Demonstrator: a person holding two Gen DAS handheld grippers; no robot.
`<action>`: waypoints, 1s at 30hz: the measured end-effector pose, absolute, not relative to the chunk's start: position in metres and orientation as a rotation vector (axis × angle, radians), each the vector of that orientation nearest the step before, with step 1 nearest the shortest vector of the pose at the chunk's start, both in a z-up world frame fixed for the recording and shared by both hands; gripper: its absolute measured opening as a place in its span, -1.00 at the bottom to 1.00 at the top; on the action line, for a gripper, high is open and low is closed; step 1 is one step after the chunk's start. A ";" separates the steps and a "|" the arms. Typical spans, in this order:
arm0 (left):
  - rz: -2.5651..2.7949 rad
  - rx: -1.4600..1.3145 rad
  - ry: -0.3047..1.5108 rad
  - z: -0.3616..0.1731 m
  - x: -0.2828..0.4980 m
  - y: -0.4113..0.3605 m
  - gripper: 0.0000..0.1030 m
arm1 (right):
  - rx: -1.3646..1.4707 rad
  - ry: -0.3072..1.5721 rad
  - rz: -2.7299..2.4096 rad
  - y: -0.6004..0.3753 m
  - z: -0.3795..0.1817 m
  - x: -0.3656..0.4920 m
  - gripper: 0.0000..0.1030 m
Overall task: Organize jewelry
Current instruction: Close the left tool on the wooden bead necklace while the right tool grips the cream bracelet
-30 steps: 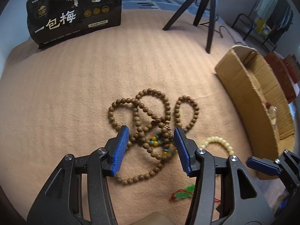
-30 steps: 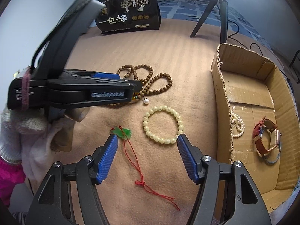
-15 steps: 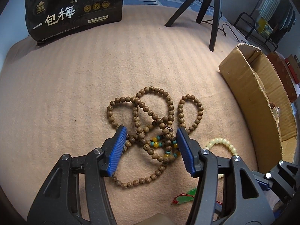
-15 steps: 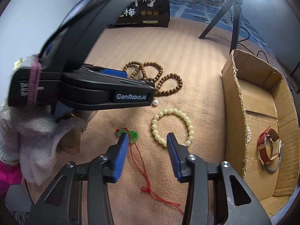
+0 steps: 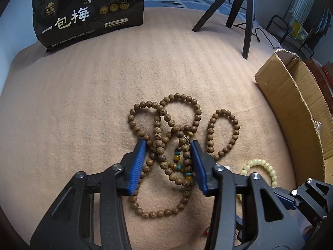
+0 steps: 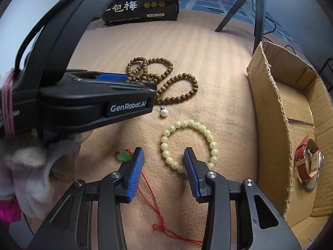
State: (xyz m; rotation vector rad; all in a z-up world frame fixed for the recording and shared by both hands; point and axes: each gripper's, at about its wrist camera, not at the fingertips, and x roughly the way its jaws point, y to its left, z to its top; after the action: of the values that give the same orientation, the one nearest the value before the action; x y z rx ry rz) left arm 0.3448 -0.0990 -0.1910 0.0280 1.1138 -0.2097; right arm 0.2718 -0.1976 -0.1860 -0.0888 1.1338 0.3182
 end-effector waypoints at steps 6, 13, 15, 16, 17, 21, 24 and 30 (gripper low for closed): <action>-0.209 -0.018 1.109 -0.192 0.348 -0.087 -0.66 | -0.109 1.143 0.290 -0.193 -0.190 0.279 -0.42; -0.233 -0.055 1.109 -0.191 0.349 -0.077 -0.79 | -0.139 1.149 0.292 -0.193 -0.194 0.286 -0.85; -0.238 -0.063 1.109 -0.191 0.348 -0.076 -0.79 | -0.137 1.148 0.299 -0.194 -0.194 0.287 -0.88; -0.241 -0.072 1.110 -0.190 0.348 -0.075 -0.79 | -0.135 1.146 0.302 -0.194 -0.193 0.286 -0.88; -0.243 -0.084 1.110 -0.189 0.347 -0.073 -0.80 | -0.129 1.142 0.305 -0.195 -0.192 0.285 -0.88; -0.253 -0.134 1.099 -0.182 0.343 -0.063 -0.80 | -0.076 1.123 0.321 -0.200 -0.184 0.279 -0.88; -0.259 -0.169 1.083 -0.172 0.338 -0.056 -0.80 | -0.061 1.096 0.332 -0.203 -0.172 0.270 -0.88; -0.273 -0.197 1.026 -0.142 0.326 -0.049 -0.80 | -0.059 1.047 0.340 -0.207 -0.149 0.254 -0.88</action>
State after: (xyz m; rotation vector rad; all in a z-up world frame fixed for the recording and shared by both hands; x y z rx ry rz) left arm 0.3255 -0.0486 -0.1419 -0.1966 1.0258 -0.2725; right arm 0.2535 -0.2074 -0.1486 -0.0590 1.0471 0.3401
